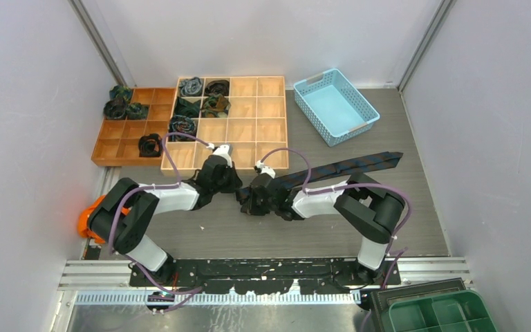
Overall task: Roll the ties
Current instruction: Roll the tie at the center of the board.
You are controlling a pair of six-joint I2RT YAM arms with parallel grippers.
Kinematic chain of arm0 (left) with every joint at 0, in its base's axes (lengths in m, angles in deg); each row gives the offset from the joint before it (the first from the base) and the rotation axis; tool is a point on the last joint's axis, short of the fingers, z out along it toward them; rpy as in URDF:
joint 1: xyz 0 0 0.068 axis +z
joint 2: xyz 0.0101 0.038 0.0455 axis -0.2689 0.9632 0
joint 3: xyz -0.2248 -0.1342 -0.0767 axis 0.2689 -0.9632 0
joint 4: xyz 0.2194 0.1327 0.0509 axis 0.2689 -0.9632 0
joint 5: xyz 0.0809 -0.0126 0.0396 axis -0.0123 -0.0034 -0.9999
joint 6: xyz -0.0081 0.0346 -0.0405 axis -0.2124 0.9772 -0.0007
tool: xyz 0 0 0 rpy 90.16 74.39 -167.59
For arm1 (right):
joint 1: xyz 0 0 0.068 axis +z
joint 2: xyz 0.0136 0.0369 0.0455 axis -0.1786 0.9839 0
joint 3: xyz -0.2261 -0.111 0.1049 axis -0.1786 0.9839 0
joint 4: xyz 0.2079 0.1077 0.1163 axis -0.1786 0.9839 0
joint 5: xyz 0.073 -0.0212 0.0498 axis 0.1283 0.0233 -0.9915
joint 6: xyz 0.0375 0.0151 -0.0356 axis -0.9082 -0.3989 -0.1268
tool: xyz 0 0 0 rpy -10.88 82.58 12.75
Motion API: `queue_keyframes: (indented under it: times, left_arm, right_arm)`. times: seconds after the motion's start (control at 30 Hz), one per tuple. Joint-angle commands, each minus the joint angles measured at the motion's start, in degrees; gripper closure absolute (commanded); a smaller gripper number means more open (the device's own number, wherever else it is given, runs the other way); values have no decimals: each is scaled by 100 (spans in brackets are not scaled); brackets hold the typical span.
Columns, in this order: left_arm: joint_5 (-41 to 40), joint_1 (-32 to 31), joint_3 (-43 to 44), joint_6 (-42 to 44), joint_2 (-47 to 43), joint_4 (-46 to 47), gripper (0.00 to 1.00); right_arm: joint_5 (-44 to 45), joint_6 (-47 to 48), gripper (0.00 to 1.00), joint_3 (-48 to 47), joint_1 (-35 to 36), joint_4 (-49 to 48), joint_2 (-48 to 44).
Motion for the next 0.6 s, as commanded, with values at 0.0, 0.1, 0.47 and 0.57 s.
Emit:
queue_keyframes:
  times: [0.0, 0.1, 0.47, 0.57]
  left_arm:
    - [186, 13, -25, -27, 11, 424, 100]
    - [187, 13, -90, -73, -14, 421, 100]
    - [-320, 35, -126, -19, -209, 84, 100]
    - [-584, 171, 228, -13, -520, -458, 100]
  right_arm:
    - [672, 102, 99, -278, 22, 14, 319]
    - [956, 309, 99, -504, 8, 184, 466]
    - [796, 694, 99, -701, -53, 344, 398]
    - [827, 824, 99, -702, 30, 633, 19]
